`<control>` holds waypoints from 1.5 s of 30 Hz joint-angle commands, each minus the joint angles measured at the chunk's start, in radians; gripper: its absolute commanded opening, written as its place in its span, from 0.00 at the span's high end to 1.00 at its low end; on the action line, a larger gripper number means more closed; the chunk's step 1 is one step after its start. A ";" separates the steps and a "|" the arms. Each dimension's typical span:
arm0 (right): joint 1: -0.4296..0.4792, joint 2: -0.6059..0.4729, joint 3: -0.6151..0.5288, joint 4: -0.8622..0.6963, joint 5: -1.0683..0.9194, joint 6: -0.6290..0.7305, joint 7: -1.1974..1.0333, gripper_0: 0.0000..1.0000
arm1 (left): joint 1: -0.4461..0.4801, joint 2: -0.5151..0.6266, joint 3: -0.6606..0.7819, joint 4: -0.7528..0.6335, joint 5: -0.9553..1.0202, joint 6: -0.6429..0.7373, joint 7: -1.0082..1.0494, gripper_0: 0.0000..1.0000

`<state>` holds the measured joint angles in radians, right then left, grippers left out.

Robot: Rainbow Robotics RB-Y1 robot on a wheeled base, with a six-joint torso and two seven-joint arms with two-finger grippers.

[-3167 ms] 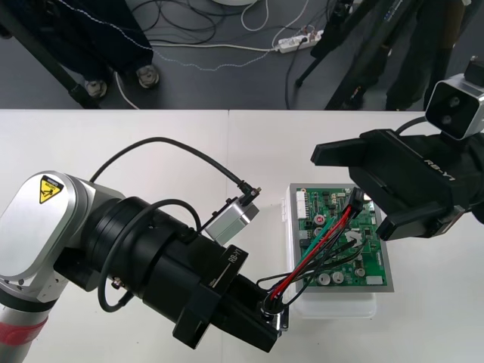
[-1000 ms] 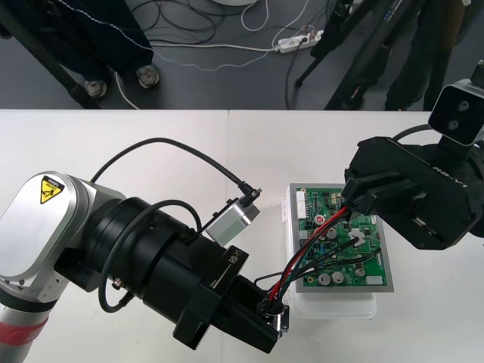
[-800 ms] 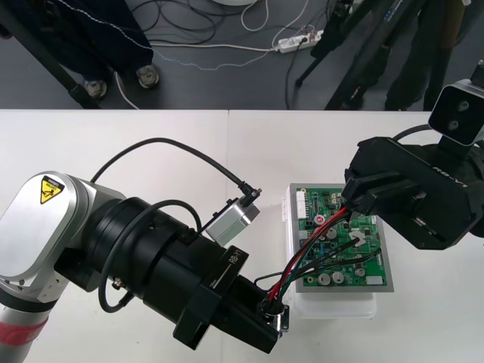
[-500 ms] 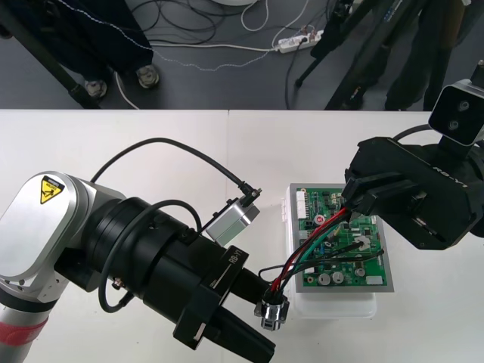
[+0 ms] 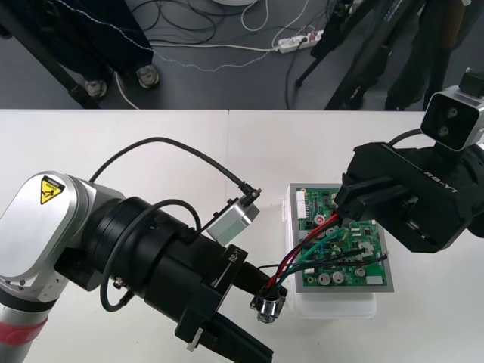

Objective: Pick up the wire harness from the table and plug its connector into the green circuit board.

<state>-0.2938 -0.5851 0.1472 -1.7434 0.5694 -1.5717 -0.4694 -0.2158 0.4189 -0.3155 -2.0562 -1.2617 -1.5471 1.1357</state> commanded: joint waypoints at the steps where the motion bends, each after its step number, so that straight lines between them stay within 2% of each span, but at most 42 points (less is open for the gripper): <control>1: 0.025 -0.065 -0.014 -0.022 0.006 0.001 0.031 1.00 | -0.011 -0.003 0.079 -0.032 -0.008 0.009 -0.086 0.00; 14: 0.127 -0.088 -0.041 -0.093 0.017 0.001 0.048 1.00 | -0.002 0.015 0.217 -0.047 -0.016 0.101 -0.113 0.00; 23: 0.150 -0.087 -0.106 -0.111 0.020 0.001 0.060 1.00 | 0.079 0.121 0.230 -0.168 -0.025 0.317 -0.140 0.00; 34: 0.173 -0.088 -0.166 -0.171 0.021 0.001 0.069 1.00 | 0.145 0.152 0.273 -0.234 -0.041 0.427 -0.189 0.00; 41: 0.200 -0.065 -0.218 -0.292 0.145 0.171 0.080 1.00 | 0.191 0.139 0.276 -0.308 -0.041 0.513 -0.223 0.00; 45: 0.202 -0.039 -0.227 -0.350 0.236 0.257 0.074 1.00 | 0.197 0.107 0.279 -0.325 -0.041 0.515 -0.238 0.00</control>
<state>-0.1052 -0.6416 -0.0356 -2.0287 0.7653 -1.3608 -0.4416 -0.0463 0.5403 -0.0649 -2.3326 -1.2969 -1.1038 0.9798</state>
